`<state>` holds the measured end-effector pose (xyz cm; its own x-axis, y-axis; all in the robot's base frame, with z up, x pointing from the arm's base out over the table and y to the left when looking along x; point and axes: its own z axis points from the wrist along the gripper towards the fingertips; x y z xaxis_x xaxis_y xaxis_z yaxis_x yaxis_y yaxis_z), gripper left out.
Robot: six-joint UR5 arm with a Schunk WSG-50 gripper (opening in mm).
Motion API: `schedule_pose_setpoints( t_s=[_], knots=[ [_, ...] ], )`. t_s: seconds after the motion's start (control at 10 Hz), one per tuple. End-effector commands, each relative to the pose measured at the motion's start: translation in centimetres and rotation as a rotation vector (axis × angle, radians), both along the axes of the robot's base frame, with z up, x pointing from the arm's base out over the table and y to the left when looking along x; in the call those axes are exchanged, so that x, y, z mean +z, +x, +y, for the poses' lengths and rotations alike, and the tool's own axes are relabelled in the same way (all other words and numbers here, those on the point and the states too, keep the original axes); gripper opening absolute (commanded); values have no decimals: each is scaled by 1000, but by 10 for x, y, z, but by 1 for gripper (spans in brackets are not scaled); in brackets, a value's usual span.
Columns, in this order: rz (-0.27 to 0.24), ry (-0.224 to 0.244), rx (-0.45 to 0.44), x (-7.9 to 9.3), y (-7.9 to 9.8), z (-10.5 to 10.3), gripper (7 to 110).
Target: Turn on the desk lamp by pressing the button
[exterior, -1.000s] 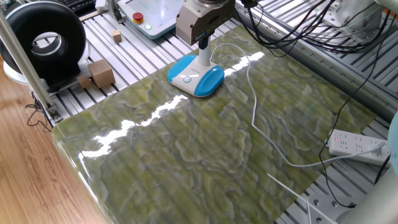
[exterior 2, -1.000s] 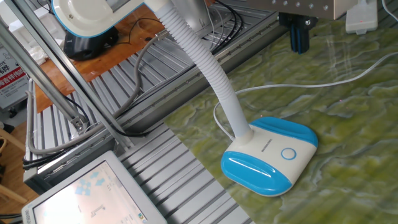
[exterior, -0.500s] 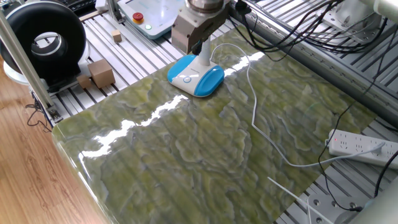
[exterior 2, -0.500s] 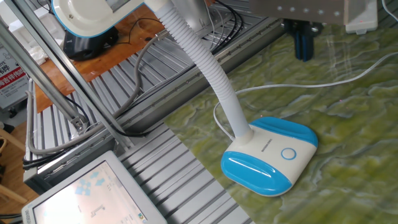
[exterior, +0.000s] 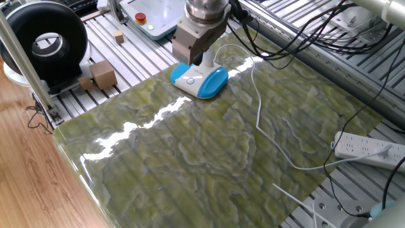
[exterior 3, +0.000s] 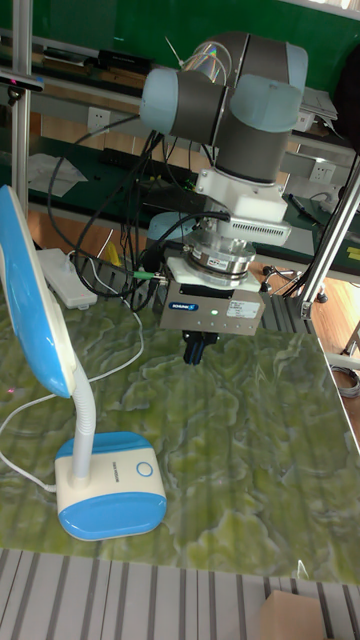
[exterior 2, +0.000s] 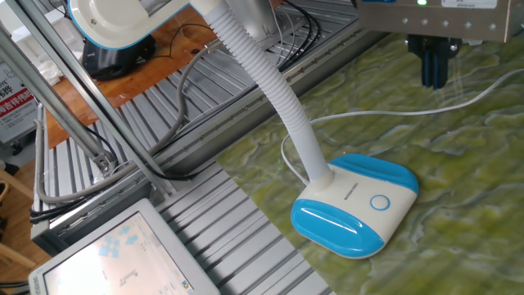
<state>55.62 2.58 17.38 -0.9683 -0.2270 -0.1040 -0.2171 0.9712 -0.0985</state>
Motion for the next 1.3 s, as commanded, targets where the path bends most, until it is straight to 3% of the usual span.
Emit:
schedule_pose_setpoints(
  t_s=[0.0,0.1,0.8,1.0,1.2],
  knots=[
    [13,-87,-10,1,-6,-20,7],
    [33,-54,-8,0,-10,-12,7],
    [50,6,-28,-1,-12,-3,7],
    [60,-6,-52,-1,-15,-7,7],
    [72,39,-113,-2,-19,3,7]
  ],
)
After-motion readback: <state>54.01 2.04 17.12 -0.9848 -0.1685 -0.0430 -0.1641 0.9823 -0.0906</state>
